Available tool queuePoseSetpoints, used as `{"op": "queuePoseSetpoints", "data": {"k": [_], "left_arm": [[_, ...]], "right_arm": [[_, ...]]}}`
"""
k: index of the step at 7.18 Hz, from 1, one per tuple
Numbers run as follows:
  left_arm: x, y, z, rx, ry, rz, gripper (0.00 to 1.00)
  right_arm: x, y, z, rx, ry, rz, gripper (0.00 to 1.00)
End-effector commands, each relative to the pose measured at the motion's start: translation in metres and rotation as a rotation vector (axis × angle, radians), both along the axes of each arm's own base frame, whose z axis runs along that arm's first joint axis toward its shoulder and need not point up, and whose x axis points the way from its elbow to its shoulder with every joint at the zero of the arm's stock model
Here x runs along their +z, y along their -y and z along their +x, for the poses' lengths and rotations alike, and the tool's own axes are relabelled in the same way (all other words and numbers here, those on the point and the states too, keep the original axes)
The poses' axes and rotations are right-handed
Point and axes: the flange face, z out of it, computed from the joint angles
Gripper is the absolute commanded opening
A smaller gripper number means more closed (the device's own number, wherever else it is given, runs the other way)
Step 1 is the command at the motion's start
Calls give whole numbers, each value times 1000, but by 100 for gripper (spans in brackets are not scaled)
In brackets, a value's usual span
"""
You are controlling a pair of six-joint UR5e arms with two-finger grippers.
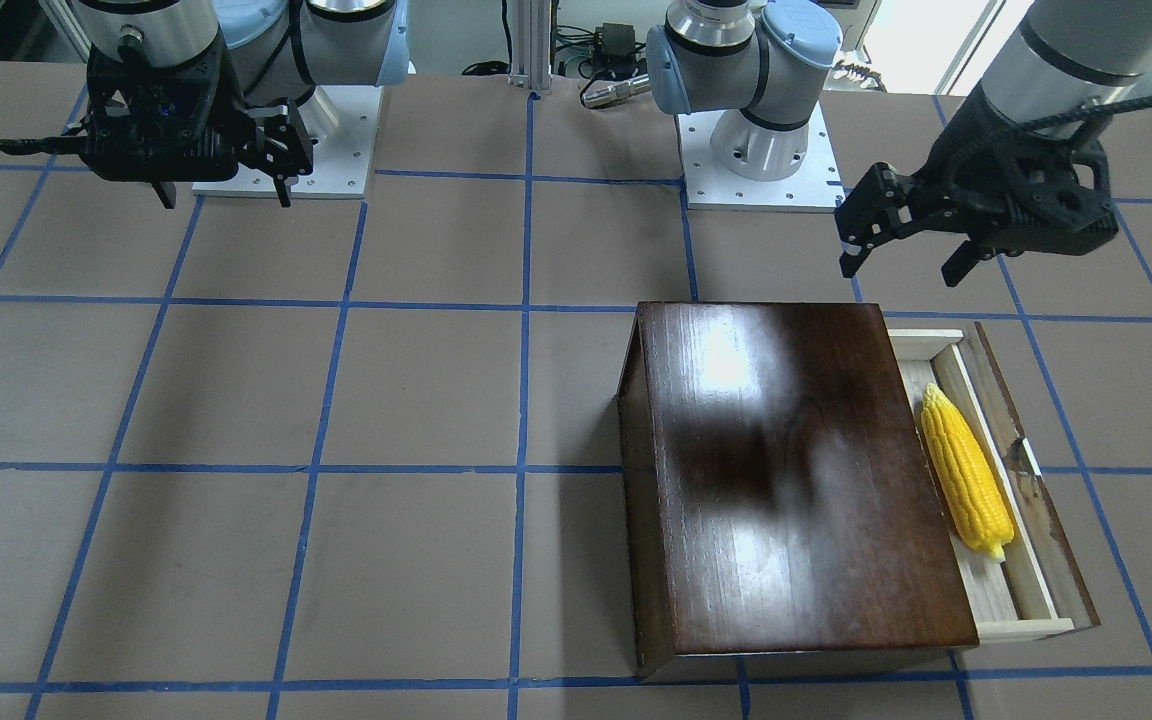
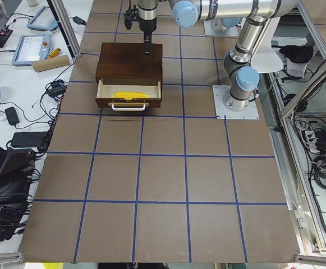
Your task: Open drawer and put corn inside
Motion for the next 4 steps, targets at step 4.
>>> {"op": "queuePoseSetpoints", "data": {"k": [4], "left_arm": [[-10,-13,-93,-40,29,20,100]], "right_arm": [[0,0,0,0,1,-1,100]]}}
